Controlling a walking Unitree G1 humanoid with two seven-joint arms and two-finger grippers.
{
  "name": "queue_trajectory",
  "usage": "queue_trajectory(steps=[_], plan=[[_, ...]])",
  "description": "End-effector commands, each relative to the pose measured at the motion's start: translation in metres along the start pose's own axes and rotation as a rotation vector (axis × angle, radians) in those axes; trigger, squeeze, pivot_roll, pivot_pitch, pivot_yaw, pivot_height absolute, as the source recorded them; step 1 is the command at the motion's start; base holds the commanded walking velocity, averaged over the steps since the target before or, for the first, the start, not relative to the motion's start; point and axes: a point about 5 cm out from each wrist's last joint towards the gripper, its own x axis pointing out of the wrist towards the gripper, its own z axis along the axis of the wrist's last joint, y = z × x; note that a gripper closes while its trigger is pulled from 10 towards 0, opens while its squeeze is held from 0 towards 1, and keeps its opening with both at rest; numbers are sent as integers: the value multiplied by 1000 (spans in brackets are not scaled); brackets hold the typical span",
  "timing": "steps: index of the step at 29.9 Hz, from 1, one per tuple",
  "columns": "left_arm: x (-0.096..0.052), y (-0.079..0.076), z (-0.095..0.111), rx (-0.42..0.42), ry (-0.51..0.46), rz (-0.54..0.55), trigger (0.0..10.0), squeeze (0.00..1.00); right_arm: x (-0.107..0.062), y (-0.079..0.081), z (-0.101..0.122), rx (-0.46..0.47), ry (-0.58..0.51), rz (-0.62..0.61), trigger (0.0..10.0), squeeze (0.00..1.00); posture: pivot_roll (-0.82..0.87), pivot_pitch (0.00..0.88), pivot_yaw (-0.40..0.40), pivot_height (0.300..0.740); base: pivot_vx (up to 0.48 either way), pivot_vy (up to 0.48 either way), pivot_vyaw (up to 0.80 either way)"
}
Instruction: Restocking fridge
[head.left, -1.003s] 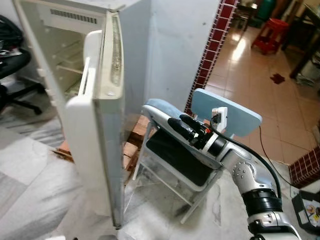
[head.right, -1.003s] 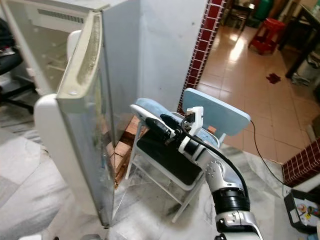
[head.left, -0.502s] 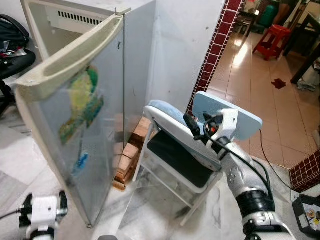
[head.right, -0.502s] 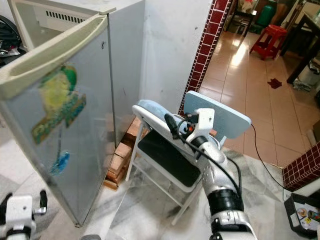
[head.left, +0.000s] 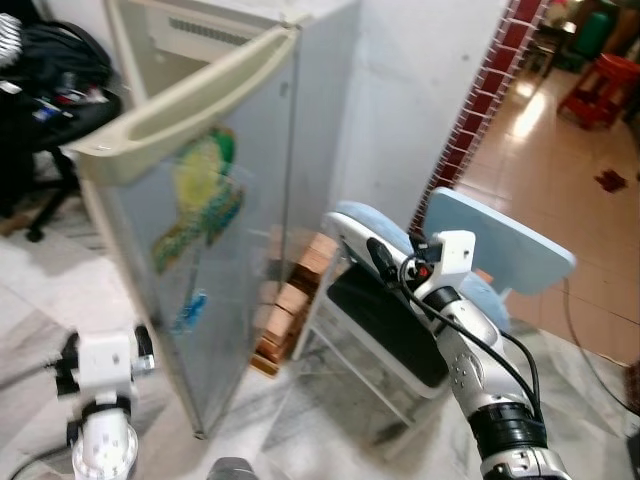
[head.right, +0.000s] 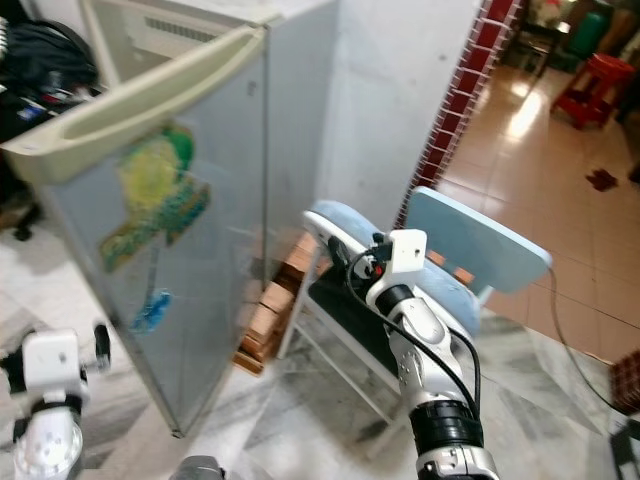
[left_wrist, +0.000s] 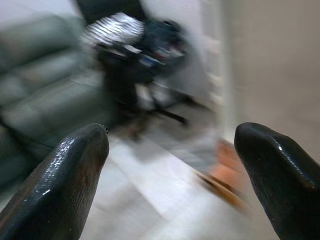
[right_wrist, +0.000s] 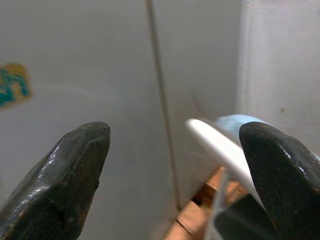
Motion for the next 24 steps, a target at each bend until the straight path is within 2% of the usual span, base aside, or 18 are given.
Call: queue_trajectory(steps=[1, 2, 4, 5, 6, 9, 10, 14, 16, 19, 24], plan=[[-4, 20, -13, 53, 73, 88, 10000, 0, -1, -3, 6, -24, -16, 0, 10000, 0, 150, 13, -96, 740, 0, 480, 0], [-5, 23, -14, 60, 80, 95, 10000, 0, -1, -3, 6, -25, -15, 0, 10000, 0, 150, 13, -96, 740, 0, 480, 0], [-11, 39, -23, 82, 129, 144, 10000, 0, -1, -5, 7, -28, -13, -5, 10000, 0, 157, 14, -100, 740, 0, 480, 0], [-11, 39, -23, 82, 129, 144, 10000, 0, -1, -5, 7, -28, -13, -5, 10000, 0, 157, 14, -100, 740, 0, 480, 0], [-15, 45, -26, 97, 142, 157, 10000, 0, 0, -6, 8, -31, -12, -7, 10000, 0, 160, 15, -104, 740, 0, 480, 0], [-16, 43, -19, 117, 109, 131, 10000, 0, 1, -7, 8, -36, -11, -7, 10000, 0, 168, 14, -107, 740, 0, 480, 0], [-16, 40, -16, 115, 94, 113, 10000, 0, 1, -7, 8, -36, -11, -7, 10000, 0, 170, 15, -106, 740, 0, 480, 0], [-14, 8, 8, 78, 7, -9, 10000, 0, 3, -7, 9, -46, -11, -16, 10000, 0, 170, 16, -102, 740, 0, 480, 0], [-13, 4, 11, 64, 1, -25, 10000, 0, 3, -7, 9, -48, -12, -17, 10000, 0, 169, 18, -97, 740, 0, 480, 0], [-14, -11, 22, 29, -33, -87, 10000, 0, 3, -7, 9, -57, -12, -27, 10000, 0, 163, 21, -93, 740, 0, 480, 0], [-16, -22, 27, 5, -33, -130, 10000, 0, 3, -8, 8, -63, -9, -46, 10000, 0, 156, 15, -88, 740, 0, 480, 0]])
